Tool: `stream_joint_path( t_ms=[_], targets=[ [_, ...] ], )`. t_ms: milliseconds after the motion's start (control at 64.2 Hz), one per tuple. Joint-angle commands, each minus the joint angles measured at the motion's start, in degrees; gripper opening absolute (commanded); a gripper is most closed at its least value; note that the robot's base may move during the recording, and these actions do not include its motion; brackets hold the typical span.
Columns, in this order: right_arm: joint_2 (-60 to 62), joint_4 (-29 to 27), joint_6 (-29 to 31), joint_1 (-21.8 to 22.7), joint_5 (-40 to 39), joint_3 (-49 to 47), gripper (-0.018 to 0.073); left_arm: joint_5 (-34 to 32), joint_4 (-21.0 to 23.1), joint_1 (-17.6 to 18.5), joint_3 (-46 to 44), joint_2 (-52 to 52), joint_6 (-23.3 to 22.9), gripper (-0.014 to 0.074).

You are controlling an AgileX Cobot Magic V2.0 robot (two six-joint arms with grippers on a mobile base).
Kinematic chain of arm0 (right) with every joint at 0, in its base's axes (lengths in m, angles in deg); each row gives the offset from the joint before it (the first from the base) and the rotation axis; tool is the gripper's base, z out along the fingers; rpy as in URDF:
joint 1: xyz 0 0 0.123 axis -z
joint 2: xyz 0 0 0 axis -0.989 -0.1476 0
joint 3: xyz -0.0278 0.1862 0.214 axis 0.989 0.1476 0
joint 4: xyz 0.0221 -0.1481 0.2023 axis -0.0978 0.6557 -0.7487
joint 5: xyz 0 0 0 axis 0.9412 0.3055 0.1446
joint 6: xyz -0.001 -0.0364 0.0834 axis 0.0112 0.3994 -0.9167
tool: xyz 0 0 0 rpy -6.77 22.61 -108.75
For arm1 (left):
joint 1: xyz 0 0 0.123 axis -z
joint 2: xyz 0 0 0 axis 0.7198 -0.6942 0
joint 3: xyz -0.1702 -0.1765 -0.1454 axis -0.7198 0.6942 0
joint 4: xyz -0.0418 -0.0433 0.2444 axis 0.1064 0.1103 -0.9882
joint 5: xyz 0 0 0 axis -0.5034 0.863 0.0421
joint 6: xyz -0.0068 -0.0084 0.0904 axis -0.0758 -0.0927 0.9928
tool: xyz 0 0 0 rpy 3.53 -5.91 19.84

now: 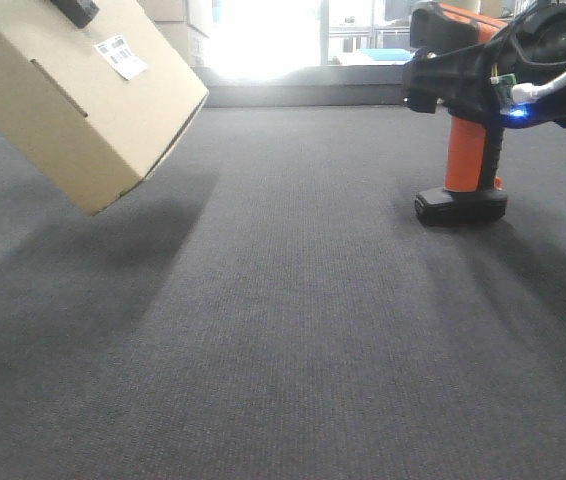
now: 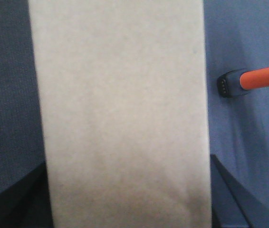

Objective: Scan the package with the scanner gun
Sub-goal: 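Lower the scanner gun back onto the belt with the right gripper, then lower the box onto the belt and open the left gripper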

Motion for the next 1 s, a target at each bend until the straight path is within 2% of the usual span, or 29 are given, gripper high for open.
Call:
stream_joint_path(
  t_ms=[0, 187, 499, 577, 655, 701, 764, 779, 904, 982],
  targets=[
    [1.32, 0.32, 0.59, 0.21, 2.1, -0.23, 0.0568, -0.13, 1.52, 0.17, -0.34, 0.3, -0.02, -0.0111],
    [3.84, 0.08, 0.59, 0.21, 3.41, 1.05, 0.0568, -0.13, 1.52, 0.17, -0.34, 0.3, -0.02, -0.0111],
    [12.39, -1.59, 2.67, 0.5, 5.03, 9.25, 0.0568, -0.13, 1.52, 0.17, -0.56, 0.3, -0.02, -0.0111],
    [15.6, -1.59, 2.67, 0.5, 6.38, 11.02, 0.0542, -0.13, 0.9, 0.17, -0.57, 0.41, -0.02, -0.0111],
    [19.33, -1.59, 2.67, 0.5, 9.69, 11.98, 0.0461, -0.13, -0.41, 0.17, -0.67, 0.51, -0.02, -0.0111],
    [21.75, -1.59, 2.79, 0.5, 12.41, 12.23, 0.0363, -0.13, -2.29, 0.17, -0.67, 0.66, -0.56, -0.0111],
    [25.4, -1.59, 3.42, 0.5, 16.29, 12.23, 0.0215, -0.13, -5.29, 0.17, -0.8, 0.79, -1.93, -0.0111],
    [26.21, -1.59, 3.62, 0.5, 17.04, 12.23, 0.0154, -0.13, -6.68, 0.17, -0.93, 0.94, -2.1, -0.0111],
    [33.05, -1.09, 6.16, 0.5, 20.48, 12.23, -0.0163, -0.13, -15.96, 0.51, -2.67, 1.59, -4.54, -0.0111],
    [37.21, -1.11, 7.64, 0.5, 21.24, 12.23, -0.015, -0.13, -19.8, 0.6, -4.06, 1.94, -5.11, -0.0111]
  ],
)
